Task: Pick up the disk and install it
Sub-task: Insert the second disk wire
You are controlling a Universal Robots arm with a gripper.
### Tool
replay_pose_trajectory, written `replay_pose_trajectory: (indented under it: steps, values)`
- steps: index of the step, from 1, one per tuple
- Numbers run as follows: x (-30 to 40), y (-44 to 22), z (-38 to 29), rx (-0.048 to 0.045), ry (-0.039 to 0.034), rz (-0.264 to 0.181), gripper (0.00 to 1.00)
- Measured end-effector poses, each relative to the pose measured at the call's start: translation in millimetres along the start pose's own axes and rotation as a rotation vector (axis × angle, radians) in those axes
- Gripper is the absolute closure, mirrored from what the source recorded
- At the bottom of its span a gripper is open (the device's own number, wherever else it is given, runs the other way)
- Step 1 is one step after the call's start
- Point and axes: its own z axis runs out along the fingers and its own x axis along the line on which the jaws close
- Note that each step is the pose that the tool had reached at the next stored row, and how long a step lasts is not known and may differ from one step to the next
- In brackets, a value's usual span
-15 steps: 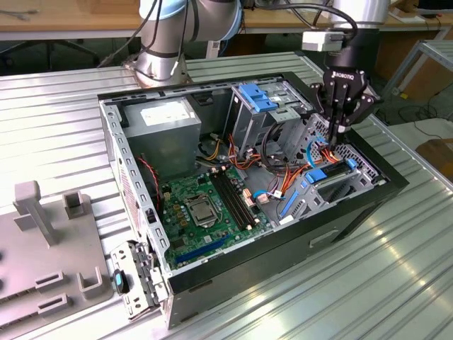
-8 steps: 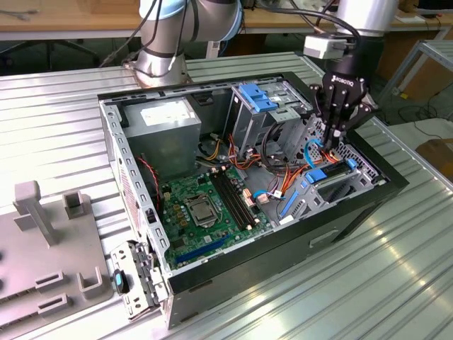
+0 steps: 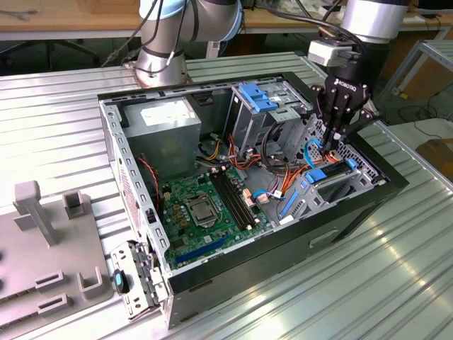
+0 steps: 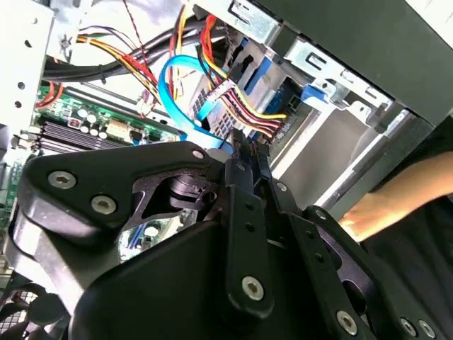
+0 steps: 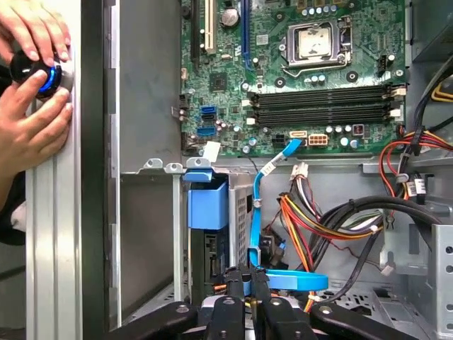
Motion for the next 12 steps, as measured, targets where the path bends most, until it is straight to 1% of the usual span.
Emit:
replay_pose_trajectory:
  steps: [1,2,5,6,8,9,10,12]
  values:
    - [1.9,0.1,0.5,0.0026,-0.0095,-0.001,0.84]
    - [4.3,0.3,1.2,0.0037,-0.0123,-0.001,0.84]
    - [12.2,0.7,3.4,0.0062,-0.0149,-0.003,0.84]
    - [15.8,1.3,4.5,0.0073,-0.0175,-0.004,0.84]
    - [19.1,2.5,5.4,0.0091,-0.0246,-0.008,0.84]
    - [21.2,3.5,6.1,0.0111,-0.0318,-0.012,0.84]
    - [23.0,4.4,6.6,0.0133,-0.0372,-0.015,0.84]
    - [25.8,5.6,7.4,0.0183,-0.0446,-0.018,0.84]
